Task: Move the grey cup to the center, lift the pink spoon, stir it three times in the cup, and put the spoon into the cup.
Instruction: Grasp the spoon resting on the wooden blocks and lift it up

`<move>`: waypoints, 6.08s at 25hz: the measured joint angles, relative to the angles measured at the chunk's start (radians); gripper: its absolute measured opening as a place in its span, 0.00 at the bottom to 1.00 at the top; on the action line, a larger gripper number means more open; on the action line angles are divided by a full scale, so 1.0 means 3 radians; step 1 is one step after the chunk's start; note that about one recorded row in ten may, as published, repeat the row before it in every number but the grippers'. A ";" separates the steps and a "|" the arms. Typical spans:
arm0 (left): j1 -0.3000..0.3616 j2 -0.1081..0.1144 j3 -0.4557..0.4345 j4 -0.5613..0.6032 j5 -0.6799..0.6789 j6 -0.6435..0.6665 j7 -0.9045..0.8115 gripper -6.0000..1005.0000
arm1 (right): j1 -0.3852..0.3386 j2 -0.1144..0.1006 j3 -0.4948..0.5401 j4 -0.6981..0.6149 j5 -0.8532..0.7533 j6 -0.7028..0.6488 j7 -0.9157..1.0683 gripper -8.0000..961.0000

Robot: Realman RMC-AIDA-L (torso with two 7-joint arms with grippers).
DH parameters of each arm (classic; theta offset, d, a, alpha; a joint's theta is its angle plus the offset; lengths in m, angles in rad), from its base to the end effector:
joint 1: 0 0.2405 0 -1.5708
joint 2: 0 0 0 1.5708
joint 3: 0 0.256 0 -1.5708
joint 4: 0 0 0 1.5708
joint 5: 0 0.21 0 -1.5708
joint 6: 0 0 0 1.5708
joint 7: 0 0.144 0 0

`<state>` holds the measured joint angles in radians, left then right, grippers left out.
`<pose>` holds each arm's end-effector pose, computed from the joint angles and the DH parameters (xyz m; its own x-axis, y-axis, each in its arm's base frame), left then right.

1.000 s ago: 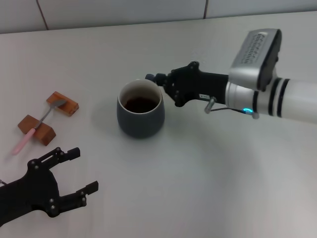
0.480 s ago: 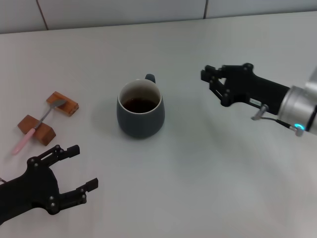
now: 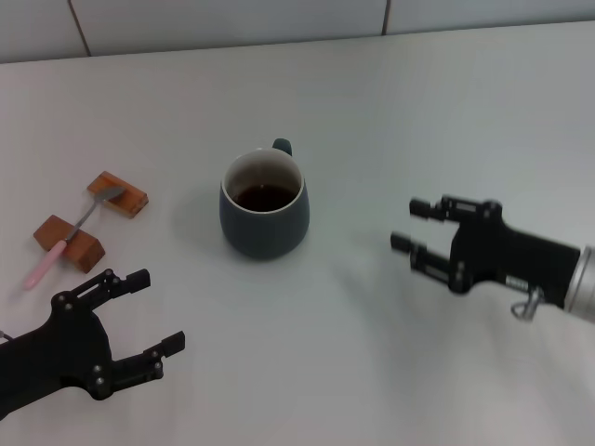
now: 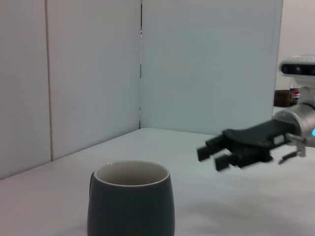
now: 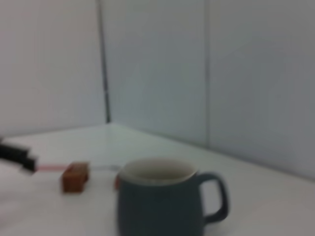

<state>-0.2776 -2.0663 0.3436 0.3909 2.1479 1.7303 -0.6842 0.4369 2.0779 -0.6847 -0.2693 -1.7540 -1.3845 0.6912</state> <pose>-0.3387 0.2130 -0.0132 0.8024 0.0992 0.5885 0.3539 -0.8730 -0.3355 0.3074 0.2891 -0.0491 0.8324 -0.0941 -0.5461 -0.3666 -0.8325 -0.4154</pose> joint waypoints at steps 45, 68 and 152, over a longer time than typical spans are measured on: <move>0.0178 -0.0002 -0.0005 -0.0061 -0.0490 0.0049 -0.0073 0.75 | -0.0176 0.0002 -0.0070 -0.0125 -0.0449 -0.0317 -0.0198 0.77; 0.0467 0.0014 -0.1375 -0.0213 -0.1072 0.0165 -0.3718 0.74 | -0.0092 0.0002 -0.0070 -0.0125 -0.0467 -0.0305 -0.0170 0.77; 0.0156 0.0021 -0.1258 -0.0689 -0.0325 -0.1045 -0.4791 0.70 | -0.0027 0.0002 -0.0070 -0.0124 -0.0440 -0.0319 -0.0126 0.77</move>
<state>-0.2309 -2.0599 -0.0337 0.1841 2.0505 1.4168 -2.1214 0.4289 2.0785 -0.7057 -0.3066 -1.8859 -1.4803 0.6535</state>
